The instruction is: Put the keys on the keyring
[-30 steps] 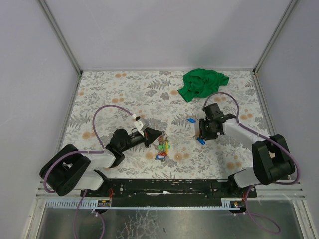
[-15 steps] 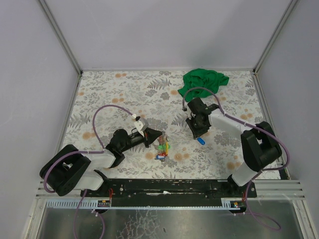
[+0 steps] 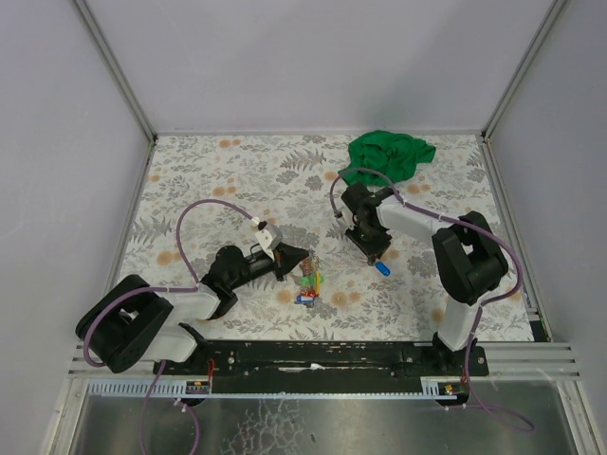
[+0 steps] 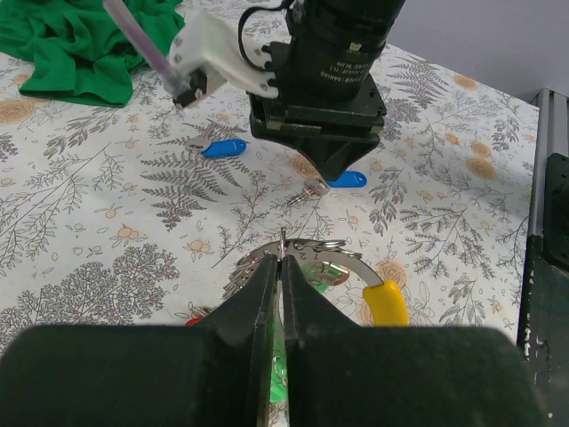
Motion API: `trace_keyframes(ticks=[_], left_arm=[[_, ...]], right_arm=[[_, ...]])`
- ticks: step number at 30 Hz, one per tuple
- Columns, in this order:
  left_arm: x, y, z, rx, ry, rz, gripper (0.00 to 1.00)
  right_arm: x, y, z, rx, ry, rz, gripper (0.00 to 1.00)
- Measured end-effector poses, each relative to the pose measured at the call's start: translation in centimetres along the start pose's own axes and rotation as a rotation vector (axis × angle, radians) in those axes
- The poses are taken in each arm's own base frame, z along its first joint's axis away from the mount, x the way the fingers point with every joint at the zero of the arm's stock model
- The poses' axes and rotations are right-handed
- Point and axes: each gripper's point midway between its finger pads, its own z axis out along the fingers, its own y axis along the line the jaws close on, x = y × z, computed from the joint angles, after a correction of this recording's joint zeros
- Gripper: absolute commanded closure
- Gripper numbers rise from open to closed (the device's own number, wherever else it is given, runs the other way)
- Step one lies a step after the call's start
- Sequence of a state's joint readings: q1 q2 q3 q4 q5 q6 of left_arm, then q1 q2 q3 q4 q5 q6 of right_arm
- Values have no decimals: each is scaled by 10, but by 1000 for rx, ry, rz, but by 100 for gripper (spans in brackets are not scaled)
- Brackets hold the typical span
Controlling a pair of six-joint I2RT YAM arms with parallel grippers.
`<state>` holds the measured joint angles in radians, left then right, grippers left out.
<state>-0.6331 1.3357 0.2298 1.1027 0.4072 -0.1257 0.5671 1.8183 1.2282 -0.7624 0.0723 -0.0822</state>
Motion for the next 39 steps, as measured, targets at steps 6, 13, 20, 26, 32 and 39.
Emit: trace_keyframes(ticks=[6, 13, 20, 26, 32, 39], left_arm=[[0, 0, 1, 0, 1, 0, 100], [0, 0, 1, 0, 1, 0, 100], [0, 0, 1, 0, 1, 0, 100], [0, 0, 1, 0, 1, 0, 100], [0, 0, 1, 0, 1, 0, 100], [0, 0, 1, 0, 2, 0, 100]], right_arm=[[13, 0, 11, 6, 89, -35, 70], [18, 0, 15, 11, 125, -52, 76], [16, -3, 13, 25, 125, -57, 79], [16, -3, 13, 26, 122, -61, 81], [15, -3, 14, 25, 124, -64, 84], [17, -3, 19, 22, 145, -70, 97]])
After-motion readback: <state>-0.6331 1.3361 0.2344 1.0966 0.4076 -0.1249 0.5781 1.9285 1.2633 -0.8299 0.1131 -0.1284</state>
